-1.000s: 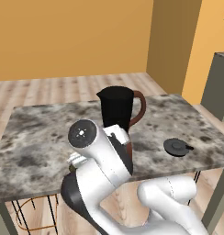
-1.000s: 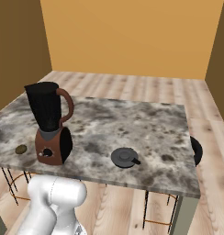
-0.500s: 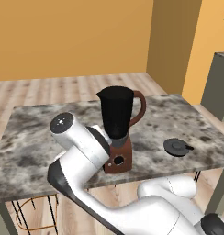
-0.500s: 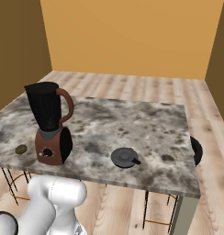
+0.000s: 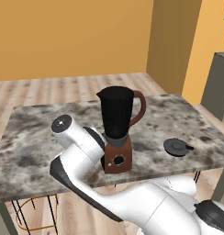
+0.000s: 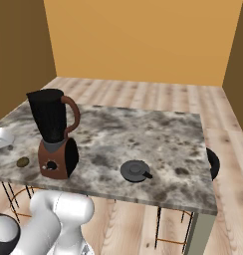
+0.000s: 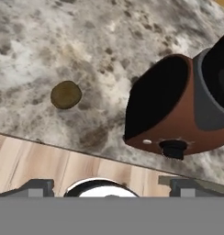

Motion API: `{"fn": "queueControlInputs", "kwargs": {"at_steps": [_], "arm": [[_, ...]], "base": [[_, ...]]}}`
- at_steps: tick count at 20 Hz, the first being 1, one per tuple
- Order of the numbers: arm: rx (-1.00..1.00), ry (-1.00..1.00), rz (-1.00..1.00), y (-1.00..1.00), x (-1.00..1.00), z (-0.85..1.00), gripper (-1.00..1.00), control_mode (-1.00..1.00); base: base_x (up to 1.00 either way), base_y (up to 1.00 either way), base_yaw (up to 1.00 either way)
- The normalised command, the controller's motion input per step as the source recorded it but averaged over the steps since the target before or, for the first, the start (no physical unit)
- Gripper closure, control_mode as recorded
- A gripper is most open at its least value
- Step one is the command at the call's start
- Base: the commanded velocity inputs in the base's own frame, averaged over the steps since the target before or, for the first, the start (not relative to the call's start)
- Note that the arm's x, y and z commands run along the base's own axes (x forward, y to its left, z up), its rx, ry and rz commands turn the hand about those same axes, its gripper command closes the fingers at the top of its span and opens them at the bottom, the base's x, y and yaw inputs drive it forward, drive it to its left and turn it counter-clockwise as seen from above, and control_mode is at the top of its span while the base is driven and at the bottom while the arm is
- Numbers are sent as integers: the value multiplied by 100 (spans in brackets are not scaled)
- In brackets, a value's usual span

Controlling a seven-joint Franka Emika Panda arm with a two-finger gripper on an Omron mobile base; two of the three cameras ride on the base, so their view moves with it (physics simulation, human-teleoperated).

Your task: Open the blender lid, put the kiwi in the blender, close the lid, and start the blender.

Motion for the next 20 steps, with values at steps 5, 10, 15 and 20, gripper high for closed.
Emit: {"fn": "queueControlInputs", "kwargs": {"at_steps": [5, 10, 15, 20], "arm": [[3, 0, -3, 25, 41, -27, -100, -100], [1, 0, -5, 37, 37, -33, -100, -100], [1, 0, -7, 38, 28, -29, -100, -100], [4, 0, -9, 5, 39, -24, -100, -100]], "base": [[0, 0, 0], [0, 0, 0], [0, 0, 0], [0, 0, 0]]}}
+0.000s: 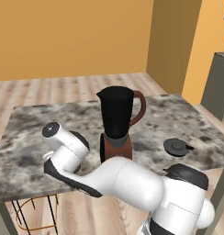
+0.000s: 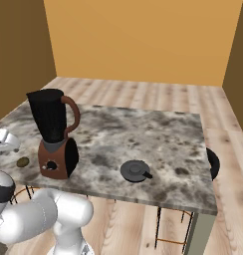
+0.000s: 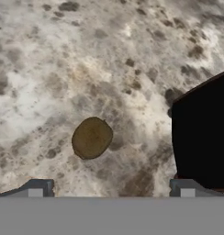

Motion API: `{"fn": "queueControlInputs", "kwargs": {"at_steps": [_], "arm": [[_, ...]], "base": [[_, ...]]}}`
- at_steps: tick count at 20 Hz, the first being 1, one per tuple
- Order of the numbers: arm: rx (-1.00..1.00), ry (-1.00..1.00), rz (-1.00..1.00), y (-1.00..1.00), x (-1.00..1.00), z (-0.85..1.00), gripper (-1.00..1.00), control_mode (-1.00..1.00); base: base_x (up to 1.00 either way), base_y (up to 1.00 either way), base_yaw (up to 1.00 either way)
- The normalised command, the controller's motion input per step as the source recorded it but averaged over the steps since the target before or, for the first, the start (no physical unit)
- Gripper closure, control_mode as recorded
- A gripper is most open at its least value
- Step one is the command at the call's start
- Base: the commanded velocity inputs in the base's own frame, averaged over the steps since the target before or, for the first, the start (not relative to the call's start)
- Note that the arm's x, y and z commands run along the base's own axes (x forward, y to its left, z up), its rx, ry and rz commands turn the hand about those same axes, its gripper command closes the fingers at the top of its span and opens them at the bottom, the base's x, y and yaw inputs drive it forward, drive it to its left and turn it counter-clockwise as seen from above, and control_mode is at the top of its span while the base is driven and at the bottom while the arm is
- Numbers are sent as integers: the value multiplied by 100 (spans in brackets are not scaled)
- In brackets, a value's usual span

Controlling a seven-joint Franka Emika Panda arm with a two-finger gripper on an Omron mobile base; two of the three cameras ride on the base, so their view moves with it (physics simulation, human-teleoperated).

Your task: Open the blender lid, put the kiwi in the blender, close the lid, and start the blender.

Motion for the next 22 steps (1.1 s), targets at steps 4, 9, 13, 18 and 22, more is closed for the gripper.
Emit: {"fn": "queueControlInputs", "kwargs": {"at_steps": [4, 9, 13, 18, 22], "arm": [[5, 0, -9, 0, 24, -28, -100, -100], [5, 0, -9, 0, 23, -29, -100, -100], [4, 0, -8, 1, 18, -34, -100, -100], [4, 0, -8, 0, 8, -26, -100, -100], [4, 0, -10, 0, 0, -17, -100, -100]], "base": [[0, 0, 0], [0, 0, 0], [0, 0, 0], [0, 0, 0], [0, 0, 0]]}}
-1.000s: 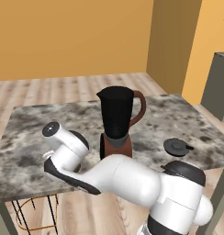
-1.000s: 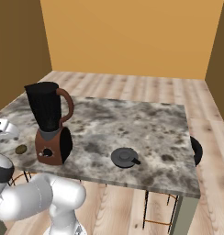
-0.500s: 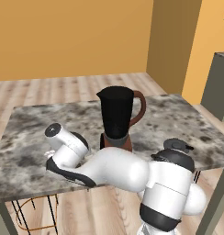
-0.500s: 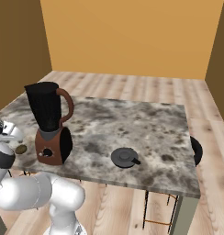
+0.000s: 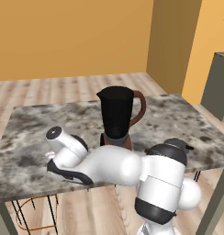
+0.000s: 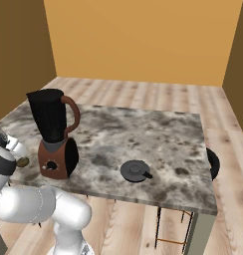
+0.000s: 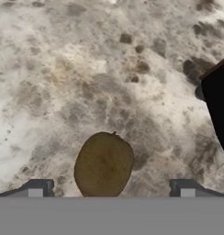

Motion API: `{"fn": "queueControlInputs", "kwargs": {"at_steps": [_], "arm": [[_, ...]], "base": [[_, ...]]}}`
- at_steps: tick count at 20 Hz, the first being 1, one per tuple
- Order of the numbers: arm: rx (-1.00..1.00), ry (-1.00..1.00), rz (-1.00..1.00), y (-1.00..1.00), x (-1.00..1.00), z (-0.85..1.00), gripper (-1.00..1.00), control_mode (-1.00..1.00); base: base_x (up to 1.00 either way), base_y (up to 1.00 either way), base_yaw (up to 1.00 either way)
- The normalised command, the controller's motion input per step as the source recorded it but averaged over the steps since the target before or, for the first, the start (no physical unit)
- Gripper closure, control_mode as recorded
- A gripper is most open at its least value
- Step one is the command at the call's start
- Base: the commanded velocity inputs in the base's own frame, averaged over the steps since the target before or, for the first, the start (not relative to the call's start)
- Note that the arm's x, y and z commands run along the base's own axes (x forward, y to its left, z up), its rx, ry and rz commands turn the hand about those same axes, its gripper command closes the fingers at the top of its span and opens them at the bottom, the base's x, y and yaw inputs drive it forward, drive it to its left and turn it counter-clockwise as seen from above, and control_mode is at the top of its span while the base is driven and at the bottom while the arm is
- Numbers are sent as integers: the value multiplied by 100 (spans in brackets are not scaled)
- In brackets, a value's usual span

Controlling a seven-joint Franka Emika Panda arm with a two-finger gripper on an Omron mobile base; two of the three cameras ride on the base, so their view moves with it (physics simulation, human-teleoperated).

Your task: Open the blender lid, put the kiwi in the blender, close the lid, and start the blender.

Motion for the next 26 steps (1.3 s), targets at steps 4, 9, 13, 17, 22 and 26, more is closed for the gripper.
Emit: {"fn": "queueControlInputs", "kwargs": {"at_steps": [4, 9, 13, 17, 22, 26], "arm": [[3, 0, -11, 0, 0, -22, -100, -100], [2, 0, -9, 0, 0, -24, -100, -100], [0, 0, -7, 0, 8, -27, -100, -100], [0, 0, -5, 11, 22, -24, -100, -100], [0, 3, -3, 5, 30, -28, -100, -100], [0, 3, -1, 0, 20, -29, 100, -100]], "base": [[0, 0, 0], [0, 0, 0], [0, 0, 0], [0, 0, 0], [0, 0, 0], [0, 0, 0]]}}
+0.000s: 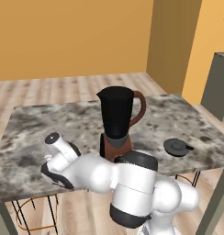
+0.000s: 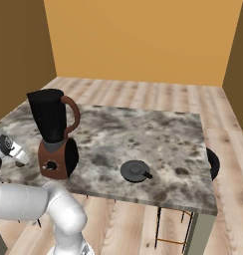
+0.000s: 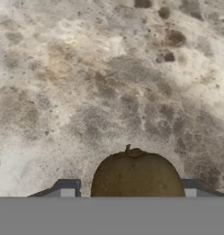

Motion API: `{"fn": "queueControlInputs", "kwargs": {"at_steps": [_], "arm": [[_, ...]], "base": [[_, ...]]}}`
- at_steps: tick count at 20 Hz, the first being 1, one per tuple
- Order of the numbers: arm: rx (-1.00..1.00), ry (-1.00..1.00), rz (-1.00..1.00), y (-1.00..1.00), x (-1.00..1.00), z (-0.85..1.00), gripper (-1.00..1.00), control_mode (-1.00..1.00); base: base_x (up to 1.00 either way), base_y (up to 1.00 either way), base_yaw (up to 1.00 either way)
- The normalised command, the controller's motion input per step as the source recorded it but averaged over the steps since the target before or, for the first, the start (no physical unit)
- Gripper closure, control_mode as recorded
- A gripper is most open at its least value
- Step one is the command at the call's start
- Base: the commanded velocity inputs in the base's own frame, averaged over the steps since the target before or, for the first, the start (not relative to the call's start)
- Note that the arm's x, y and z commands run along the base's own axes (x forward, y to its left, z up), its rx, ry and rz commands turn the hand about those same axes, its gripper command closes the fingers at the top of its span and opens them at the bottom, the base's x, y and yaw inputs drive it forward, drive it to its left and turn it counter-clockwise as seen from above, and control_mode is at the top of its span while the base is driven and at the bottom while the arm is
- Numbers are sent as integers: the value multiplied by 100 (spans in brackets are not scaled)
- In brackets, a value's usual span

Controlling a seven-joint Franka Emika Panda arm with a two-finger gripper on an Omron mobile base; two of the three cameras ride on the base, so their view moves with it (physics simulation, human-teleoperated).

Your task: Open the blender lid, put the kiwi in the blender, close the lid, and start the blender.

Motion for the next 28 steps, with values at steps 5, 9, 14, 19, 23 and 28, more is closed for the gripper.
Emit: {"fn": "queueControlInputs", "kwargs": {"at_steps": [5, 9, 14, 19, 23, 28], "arm": [[5, 0, 0, 0, 4, -11, 100, -100], [8, -6, 0, -28, -32, 22, 100, -100], [5, -14, 0, -40, -51, 66, 100, -100], [4, -19, 0, -33, -45, 86, 100, -100], [1, -25, 0, -20, -41, 93, 100, -100], [0, -25, -4, -7, -27, 100, 100, -100]], "base": [[0, 0, 0], [0, 0, 0], [0, 0, 0], [0, 0, 0], [0, 0, 0], [0, 0, 0]]}}
